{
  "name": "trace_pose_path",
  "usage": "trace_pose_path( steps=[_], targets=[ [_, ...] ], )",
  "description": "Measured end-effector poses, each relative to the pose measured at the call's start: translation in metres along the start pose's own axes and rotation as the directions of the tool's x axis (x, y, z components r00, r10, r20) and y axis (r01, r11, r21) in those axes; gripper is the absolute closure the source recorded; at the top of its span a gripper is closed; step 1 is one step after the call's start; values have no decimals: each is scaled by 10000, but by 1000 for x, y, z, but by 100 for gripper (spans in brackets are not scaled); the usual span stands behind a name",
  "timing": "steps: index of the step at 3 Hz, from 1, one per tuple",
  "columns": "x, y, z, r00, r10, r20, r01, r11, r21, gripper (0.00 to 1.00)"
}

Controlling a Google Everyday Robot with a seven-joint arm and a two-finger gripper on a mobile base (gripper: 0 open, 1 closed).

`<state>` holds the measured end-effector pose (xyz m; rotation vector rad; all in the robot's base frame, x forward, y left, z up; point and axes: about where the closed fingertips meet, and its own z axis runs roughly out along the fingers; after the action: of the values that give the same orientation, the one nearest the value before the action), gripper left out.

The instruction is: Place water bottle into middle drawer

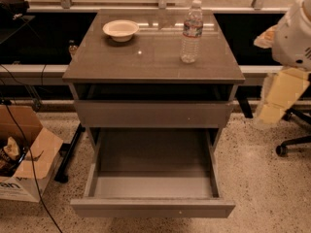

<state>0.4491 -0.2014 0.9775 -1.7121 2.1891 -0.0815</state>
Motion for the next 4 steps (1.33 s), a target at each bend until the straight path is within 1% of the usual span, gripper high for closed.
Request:
trace_pose_path(
  steps=[1,2,3,4],
  targets=[
    [-26,-13,12,9971,-114,747,106,9999,117,0],
    [-46,-30,27,9879,44,1552,-65,9999,131,0],
    [-70,-74,56,9664,126,2568,-119,9999,-42,0],
    [-70,-76,56,9658,132,2588,-126,9999,-37,0]
  ],
)
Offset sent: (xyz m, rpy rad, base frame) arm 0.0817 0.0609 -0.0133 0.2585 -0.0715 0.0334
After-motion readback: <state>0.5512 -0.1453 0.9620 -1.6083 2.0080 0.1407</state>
